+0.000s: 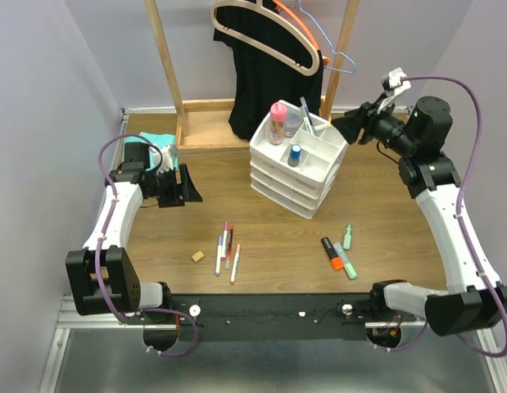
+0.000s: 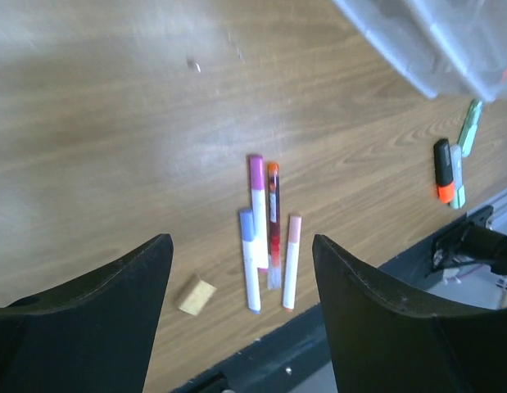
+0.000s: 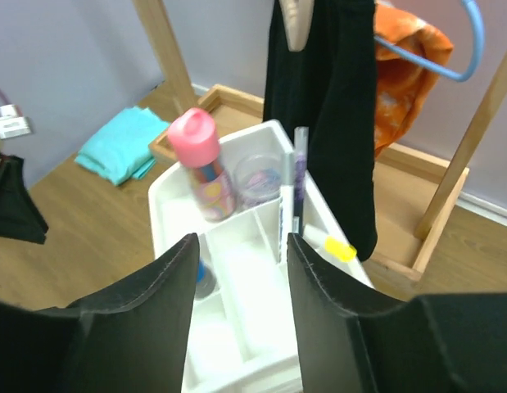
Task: Sort the stationery into containers
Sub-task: Place the pen in the storage box, then pick up the pen from the center of the board.
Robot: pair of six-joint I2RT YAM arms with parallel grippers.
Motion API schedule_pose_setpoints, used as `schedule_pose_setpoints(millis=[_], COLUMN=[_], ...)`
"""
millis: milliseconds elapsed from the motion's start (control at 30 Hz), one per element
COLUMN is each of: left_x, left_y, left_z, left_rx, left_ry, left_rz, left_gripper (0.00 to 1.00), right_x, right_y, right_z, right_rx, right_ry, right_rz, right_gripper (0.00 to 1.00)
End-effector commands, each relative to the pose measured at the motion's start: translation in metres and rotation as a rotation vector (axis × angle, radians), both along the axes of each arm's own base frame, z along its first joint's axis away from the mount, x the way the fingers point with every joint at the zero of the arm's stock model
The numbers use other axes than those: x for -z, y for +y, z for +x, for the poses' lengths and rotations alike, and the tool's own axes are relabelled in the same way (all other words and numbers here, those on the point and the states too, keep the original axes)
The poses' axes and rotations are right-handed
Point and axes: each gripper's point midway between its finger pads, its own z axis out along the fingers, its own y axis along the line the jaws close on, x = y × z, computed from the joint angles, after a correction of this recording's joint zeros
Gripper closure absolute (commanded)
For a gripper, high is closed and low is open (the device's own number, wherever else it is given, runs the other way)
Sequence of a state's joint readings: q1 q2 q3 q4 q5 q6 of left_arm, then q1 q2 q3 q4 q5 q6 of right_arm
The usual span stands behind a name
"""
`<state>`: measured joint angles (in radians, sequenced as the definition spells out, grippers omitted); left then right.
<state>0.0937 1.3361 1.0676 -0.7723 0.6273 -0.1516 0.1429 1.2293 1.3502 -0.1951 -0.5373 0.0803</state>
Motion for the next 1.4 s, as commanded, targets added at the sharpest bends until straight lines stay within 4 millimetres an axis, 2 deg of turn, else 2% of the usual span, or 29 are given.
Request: schedule_pose_setpoints(millis=[0,33,67,100,200,300,433,633,867,1100,1367], left_x=[0.03,0.034,0.038,0.043,0.054,0.065,0.077,0.09,0.103,0.116,0.129], left_y=[-0.021,-0.02,-0.033,-0.036,-0.045,-0.055,-0.059,-0.068,-0.08,-0.072,-0.084], left_z=[-0.029,-0.03,-0.036,-0.037,-0.043,-0.044,-0.037,-0.032,-0.03,-0.022,-0.029], left_rx=[0.004,0.002,0.054,0.07,0.102,0.12,0.138,0.204,0.268,0.278,0.34], left_ry=[0.164,0.183,0.194,0.213,0.254,0.276,0.28,0.303,0.307,0.311,0.336], left_rz=[0.005,0.014,0.039,0.048,0.074,0.083,0.124,0.187,0.273,0.371,0.401], left_gripper=[0.22,0.23,0.23,0.23,0.25,0.29,0.41,0.5,0.5,0.53,0.56], right_x=[0.046,0.051,0.062,0.068,0.084,0.089,0.091,0.092,0.093,0.097,0.105], right_y=[0.012,0.02,0.022,0.023,0.024,0.02,0.015,0.012,0.008,0.005,0.003], right_z=[-0.047,-0.059,-0.068,-0.074,-0.089,-0.096,-0.097,-0.095,-0.092,-0.09,-0.088], right_rx=[-0.142,-0.214,-0.236,-0.249,-0.249,-0.23,-0.2,-0.172,-0.136,-0.108,-0.092], right_ry=[0.156,0.18,0.216,0.256,0.333,0.34,0.331,0.307,0.292,0.286,0.294], right_rz=[-0.051,-0.041,-0.034,-0.02,0.006,-0.007,-0.022,-0.027,-0.021,-0.015,-0.014], right_gripper=[0.42,0.42,0.43,0.43,0.46,0.47,0.47,0.48,0.48,0.48,0.49])
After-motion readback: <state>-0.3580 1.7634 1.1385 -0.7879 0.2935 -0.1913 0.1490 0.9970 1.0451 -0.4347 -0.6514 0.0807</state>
